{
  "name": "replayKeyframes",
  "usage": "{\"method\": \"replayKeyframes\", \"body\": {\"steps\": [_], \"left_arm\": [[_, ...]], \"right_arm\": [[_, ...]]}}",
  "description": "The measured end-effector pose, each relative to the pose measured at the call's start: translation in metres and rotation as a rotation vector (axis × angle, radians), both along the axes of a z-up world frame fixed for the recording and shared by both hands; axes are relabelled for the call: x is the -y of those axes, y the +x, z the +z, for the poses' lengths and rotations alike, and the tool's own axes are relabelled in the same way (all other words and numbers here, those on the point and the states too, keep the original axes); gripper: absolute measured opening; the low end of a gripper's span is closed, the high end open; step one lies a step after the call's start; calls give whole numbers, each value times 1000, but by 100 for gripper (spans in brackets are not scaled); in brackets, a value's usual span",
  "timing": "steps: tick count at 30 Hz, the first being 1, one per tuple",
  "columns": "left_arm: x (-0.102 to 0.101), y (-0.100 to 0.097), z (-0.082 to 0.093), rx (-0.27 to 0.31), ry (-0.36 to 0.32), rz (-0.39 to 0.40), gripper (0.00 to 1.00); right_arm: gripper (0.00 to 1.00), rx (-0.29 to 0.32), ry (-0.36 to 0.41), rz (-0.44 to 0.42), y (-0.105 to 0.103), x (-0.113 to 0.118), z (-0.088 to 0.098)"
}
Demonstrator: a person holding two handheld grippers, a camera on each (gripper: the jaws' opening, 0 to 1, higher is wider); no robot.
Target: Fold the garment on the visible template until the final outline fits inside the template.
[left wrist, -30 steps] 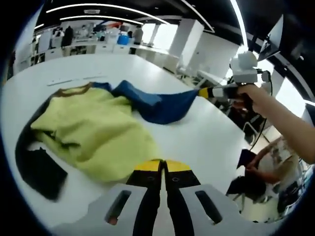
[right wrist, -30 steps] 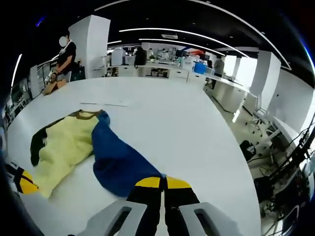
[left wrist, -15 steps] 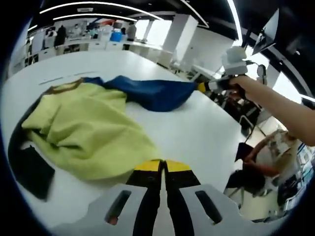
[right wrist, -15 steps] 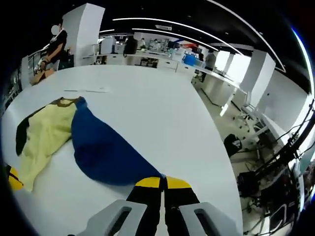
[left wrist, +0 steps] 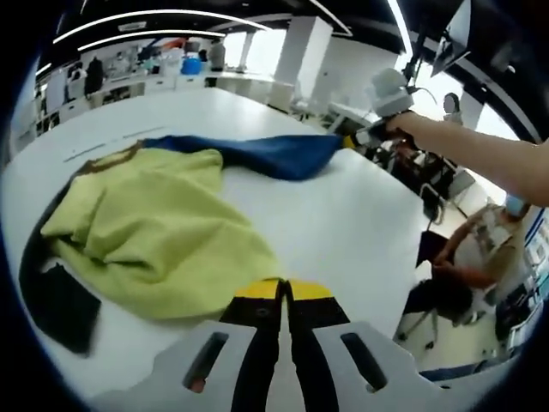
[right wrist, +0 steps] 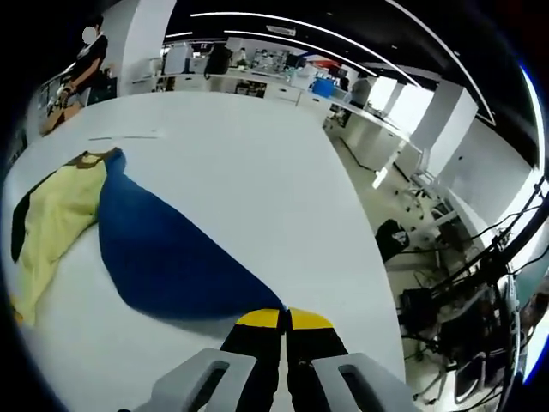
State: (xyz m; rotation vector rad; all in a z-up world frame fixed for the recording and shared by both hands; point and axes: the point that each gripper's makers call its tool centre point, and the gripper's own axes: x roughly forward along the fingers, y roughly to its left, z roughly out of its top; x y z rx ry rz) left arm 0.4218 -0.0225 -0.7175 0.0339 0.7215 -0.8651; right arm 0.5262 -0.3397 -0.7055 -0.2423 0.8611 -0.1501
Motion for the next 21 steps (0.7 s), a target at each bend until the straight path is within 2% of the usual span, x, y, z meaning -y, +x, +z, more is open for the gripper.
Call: {"method": "replayKeyframes", "body": {"steps": [6, 13, 19, 21], "left_arm": [[-1, 1, -1, 1, 1, 1, 0], [-1, 1, -1, 6, 4, -3, 0], [-2, 1, 0, 12, 10, -7, 0], [-3, 0, 0, 12, 16, -9, 3]], "right_arm": [[0, -36, -19, -33, -1, 16, -4], [0, -50, -20, -65, 7, 31, -6], [0, -60, 11, -80, 12, 31, -11], [0, -58, 14, -84, 11, 30, -11]]}}
